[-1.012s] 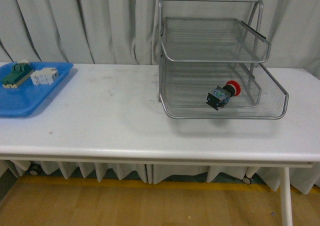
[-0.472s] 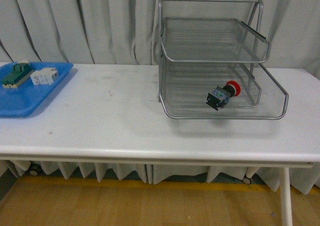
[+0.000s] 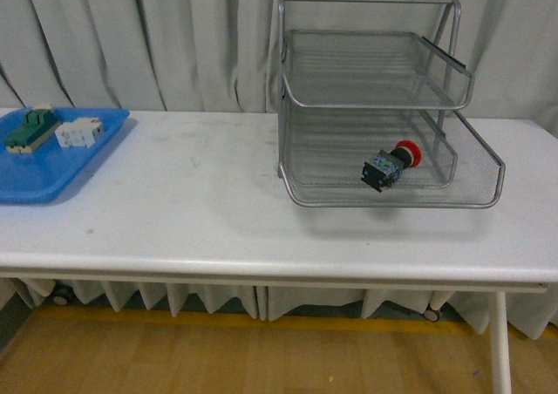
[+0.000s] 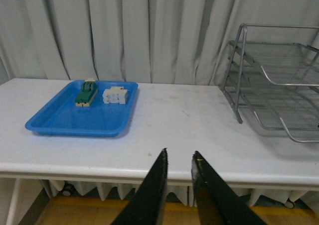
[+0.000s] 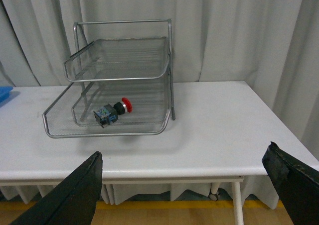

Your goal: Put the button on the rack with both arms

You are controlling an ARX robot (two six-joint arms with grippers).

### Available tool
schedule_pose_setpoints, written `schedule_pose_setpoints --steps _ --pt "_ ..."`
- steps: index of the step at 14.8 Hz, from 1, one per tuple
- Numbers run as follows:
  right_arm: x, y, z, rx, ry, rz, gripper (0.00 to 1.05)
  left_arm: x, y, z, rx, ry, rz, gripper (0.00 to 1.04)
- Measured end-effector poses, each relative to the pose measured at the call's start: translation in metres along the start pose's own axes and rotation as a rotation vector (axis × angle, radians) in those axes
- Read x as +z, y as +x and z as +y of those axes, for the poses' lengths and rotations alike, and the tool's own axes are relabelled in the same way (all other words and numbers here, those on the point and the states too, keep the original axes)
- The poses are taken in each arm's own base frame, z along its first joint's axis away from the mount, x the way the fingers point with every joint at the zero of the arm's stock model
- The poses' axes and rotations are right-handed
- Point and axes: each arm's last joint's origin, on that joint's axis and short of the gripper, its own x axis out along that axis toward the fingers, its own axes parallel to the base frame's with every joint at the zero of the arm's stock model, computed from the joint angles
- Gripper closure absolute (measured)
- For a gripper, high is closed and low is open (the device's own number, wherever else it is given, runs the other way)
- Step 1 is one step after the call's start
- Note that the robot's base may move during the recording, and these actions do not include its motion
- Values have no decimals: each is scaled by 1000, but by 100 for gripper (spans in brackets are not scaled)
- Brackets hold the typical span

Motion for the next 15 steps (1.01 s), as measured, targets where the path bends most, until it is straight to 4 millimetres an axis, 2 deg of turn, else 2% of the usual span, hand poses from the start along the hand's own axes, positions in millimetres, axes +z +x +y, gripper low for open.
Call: schedule_pose_setpoints --steps 1,6,7,8,10,11,12,14,15 --pt "0 0 0 0 0 0 6 0 0 0 0 0 0 72" --pt "-1 0 0 6 1 8 6 0 0 0 0 0 0 10" --pt "-1 3 -1 86 15 99 6 0 0 0 0 0 0 6" --pt "8 13 -2 123 30 109 6 0 0 0 0 0 0 7" --pt "46 44 -4 144 34 5 6 0 0 0 0 0 0 7" --pt "66 76 -7 130 65 -15 6 0 0 0 0 0 0 7" --pt "76 116 -7 116 106 25 6 0 0 0 -1 0 0 7" --pt "70 177 0 101 174 208 6 0 0 0 0 0 0 7" --pt "65 200 5 97 196 273 6 0 0 0 0 0 0 7"
